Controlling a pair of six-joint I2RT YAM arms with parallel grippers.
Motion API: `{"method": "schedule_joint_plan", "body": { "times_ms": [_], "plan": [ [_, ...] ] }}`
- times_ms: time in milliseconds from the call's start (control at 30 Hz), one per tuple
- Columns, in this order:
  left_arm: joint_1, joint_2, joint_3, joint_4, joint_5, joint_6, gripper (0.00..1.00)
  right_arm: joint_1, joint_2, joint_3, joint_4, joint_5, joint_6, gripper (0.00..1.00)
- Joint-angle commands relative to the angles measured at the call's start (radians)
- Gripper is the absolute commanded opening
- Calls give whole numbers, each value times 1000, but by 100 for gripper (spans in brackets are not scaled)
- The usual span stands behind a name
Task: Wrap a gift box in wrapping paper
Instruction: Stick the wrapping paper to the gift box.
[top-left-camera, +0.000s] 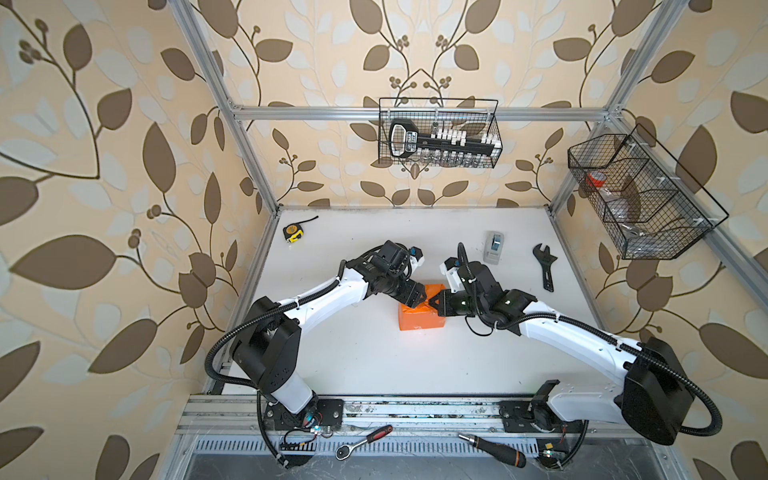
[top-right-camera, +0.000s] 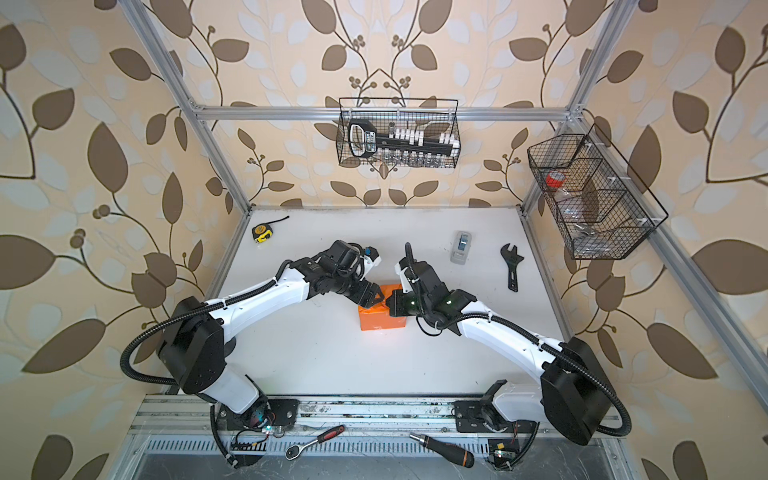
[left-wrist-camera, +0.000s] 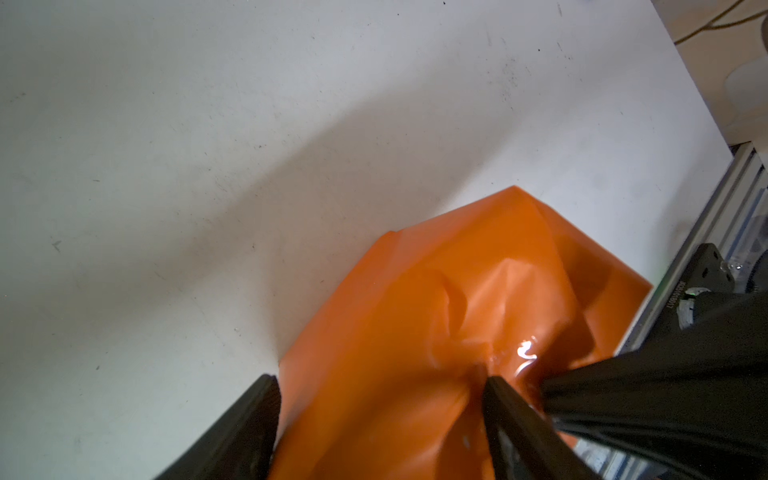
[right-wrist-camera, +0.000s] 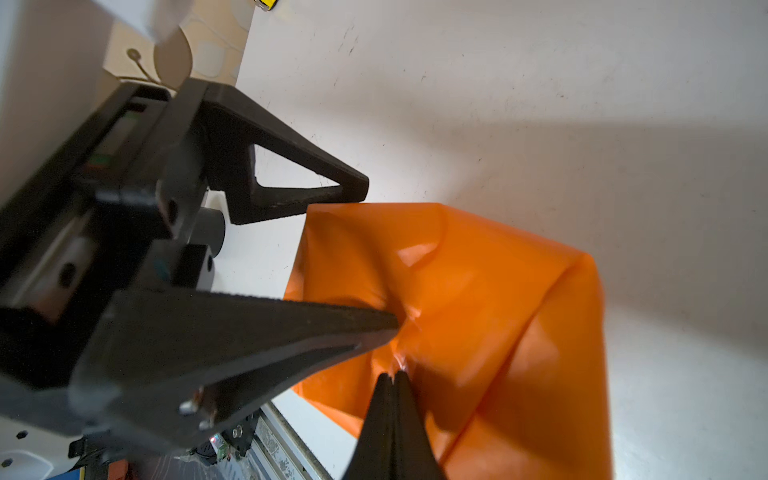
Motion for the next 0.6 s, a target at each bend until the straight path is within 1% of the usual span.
{"method": "schedule_joint_plan", "body": {
  "times_ms": [0, 167, 567],
  "plan": [
    [-23, 40, -25, -120, -42, 35, 78, 2, -31, -36, -29, -12, -13, 0],
    [-23, 42, -24, -121, -42, 36, 78, 13, -62, -60, -17, -12, -6, 0],
    [-24, 41, -26, -121, -41, 35, 78, 47, -46, -89, 13, 0, 16, 0]
  ]
}}
